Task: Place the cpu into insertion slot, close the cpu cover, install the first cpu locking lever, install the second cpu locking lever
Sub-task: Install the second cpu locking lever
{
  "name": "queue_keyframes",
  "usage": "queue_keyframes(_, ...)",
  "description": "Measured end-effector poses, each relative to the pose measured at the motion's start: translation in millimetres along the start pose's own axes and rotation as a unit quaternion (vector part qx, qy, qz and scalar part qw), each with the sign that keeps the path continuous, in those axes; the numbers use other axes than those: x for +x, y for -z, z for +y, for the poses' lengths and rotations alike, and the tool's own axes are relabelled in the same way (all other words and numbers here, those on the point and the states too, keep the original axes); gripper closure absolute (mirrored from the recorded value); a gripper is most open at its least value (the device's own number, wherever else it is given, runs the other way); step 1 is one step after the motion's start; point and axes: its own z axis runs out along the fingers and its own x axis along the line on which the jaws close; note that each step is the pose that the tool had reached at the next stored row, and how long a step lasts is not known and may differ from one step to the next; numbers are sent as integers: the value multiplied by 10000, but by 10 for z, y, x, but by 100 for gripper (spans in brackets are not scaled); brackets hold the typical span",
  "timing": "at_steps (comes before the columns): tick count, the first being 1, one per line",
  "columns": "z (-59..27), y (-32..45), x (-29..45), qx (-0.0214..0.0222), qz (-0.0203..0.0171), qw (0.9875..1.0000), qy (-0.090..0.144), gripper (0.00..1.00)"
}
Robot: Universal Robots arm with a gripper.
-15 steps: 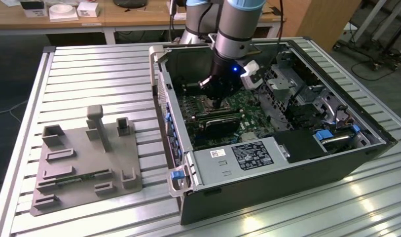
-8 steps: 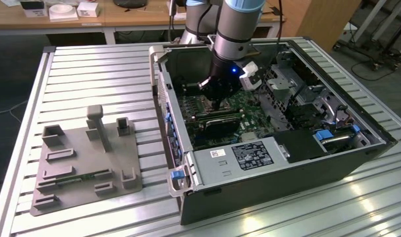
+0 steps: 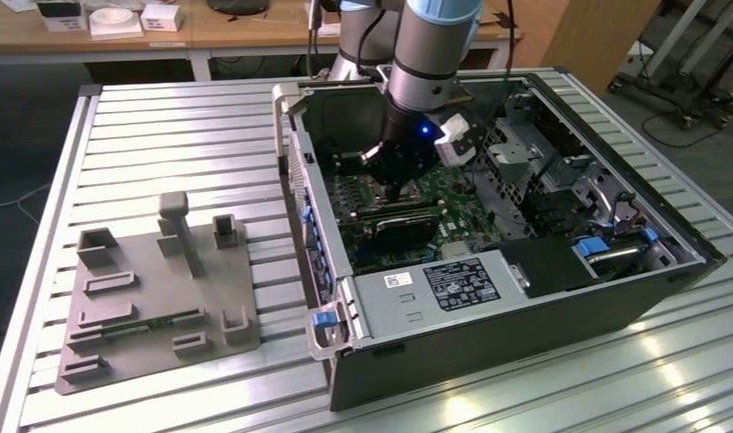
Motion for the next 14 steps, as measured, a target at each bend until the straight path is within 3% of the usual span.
queue_keyframes(14,8,-67,133,1,0,10000,34,90)
